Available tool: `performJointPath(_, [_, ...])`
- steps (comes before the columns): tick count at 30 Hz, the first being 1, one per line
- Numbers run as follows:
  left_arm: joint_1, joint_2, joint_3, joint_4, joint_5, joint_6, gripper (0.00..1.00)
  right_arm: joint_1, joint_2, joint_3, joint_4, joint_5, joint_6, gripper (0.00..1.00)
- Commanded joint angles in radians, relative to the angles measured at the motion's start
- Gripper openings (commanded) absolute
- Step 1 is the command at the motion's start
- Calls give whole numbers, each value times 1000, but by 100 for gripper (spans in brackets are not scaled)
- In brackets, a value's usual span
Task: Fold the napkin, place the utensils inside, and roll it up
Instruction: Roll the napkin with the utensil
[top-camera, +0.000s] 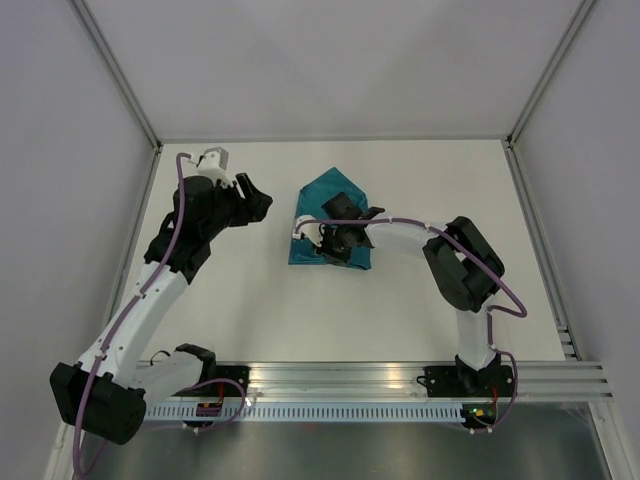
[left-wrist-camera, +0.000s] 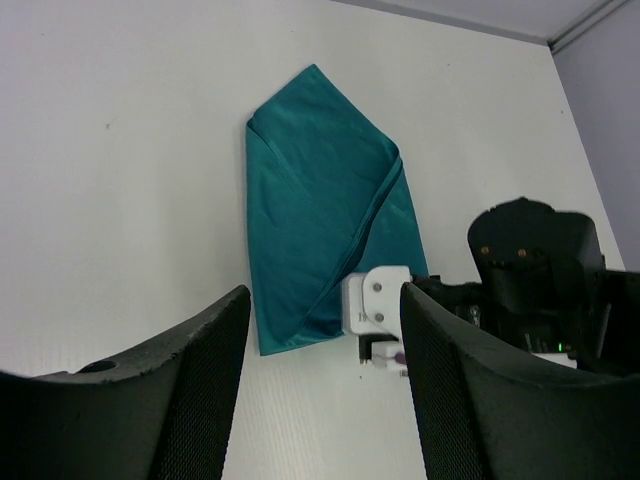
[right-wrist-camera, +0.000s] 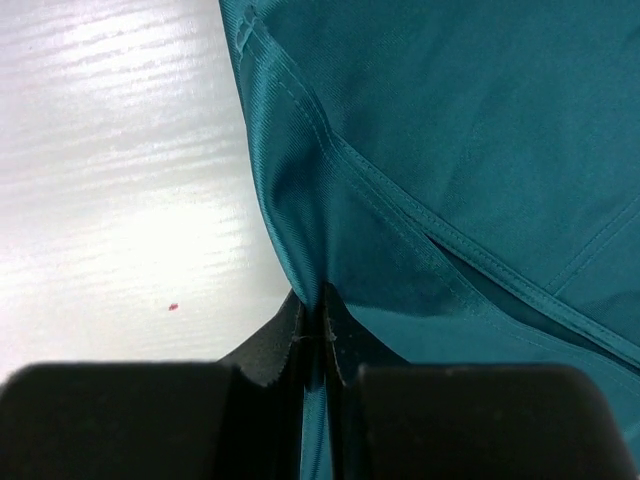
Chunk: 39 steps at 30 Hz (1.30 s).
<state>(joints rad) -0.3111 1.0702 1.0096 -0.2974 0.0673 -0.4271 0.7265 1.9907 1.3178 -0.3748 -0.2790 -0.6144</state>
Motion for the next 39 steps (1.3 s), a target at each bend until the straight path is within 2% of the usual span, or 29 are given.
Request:
performJointPath(1, [-16, -67, -46, 119, 54, 53, 66, -50, 63, 24, -214, -136, -4, 11])
performJointPath(6, [-77, -98, -123, 208, 36, 96, 63, -121, 108, 106, -361, -244, -47, 10])
performJointPath(10, [-164, -116, -183, 297, -50, 159, 58, -157, 146, 149, -433, -295, -76, 9])
performJointPath(16, [-266, -167, -374, 580, -95, 264, 64, -191, 192, 187, -529, -341, -122, 9])
performJointPath(21, [-333, -165, -519, 820, -14, 408, 65, -220, 235, 207, -581, -364, -146, 9])
performJointPath(27, [-410, -18, -597, 1034, 14, 577, 73, -245, 266, 233, -624, -382, -166, 9])
performJointPath(33, [-457, 143, -545, 1048, 49, 704, 74, -260, 281, 247, -656, -384, -192, 9])
performJointPath(39, [-572, 327, -470, 1006, -52, 942, 75, -282, 293, 254, -681, -385, -209, 9])
